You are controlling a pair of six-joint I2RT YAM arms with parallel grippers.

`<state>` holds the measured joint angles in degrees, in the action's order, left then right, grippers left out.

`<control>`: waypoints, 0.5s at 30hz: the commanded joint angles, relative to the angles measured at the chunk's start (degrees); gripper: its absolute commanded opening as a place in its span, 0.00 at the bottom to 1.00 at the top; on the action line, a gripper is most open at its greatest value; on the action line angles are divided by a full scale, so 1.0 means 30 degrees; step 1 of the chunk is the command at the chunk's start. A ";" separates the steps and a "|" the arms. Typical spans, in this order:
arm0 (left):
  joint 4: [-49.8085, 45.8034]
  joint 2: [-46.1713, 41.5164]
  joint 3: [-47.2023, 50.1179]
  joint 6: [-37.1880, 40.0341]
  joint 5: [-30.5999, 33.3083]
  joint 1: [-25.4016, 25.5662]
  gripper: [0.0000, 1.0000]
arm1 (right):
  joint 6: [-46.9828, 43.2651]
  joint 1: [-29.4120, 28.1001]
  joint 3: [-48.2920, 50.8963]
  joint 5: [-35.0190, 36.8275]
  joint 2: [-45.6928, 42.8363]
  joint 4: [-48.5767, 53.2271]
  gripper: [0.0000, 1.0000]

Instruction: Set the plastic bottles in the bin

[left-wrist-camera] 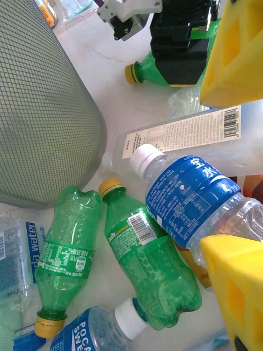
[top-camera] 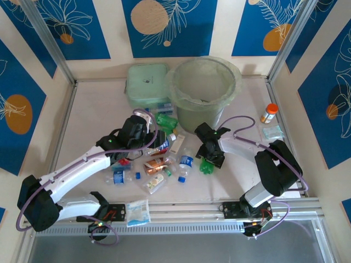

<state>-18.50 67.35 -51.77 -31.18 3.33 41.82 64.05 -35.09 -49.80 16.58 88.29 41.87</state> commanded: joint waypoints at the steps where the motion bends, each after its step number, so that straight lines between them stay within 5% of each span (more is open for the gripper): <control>1: -0.0138 -0.0042 0.0177 0.0272 0.0410 0.0150 0.63 | 0.0010 -0.0281 -0.0067 0.0480 -0.0662 0.0925 0.69; 15: -0.0784 -0.0222 -0.0505 0.1106 0.1136 0.0151 0.64 | -0.2417 -0.2713 -0.0687 0.1062 -0.8658 0.3683 0.63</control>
<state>-19.49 67.35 -51.79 -29.47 5.17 41.91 60.80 -40.99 -49.52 19.20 67.55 48.16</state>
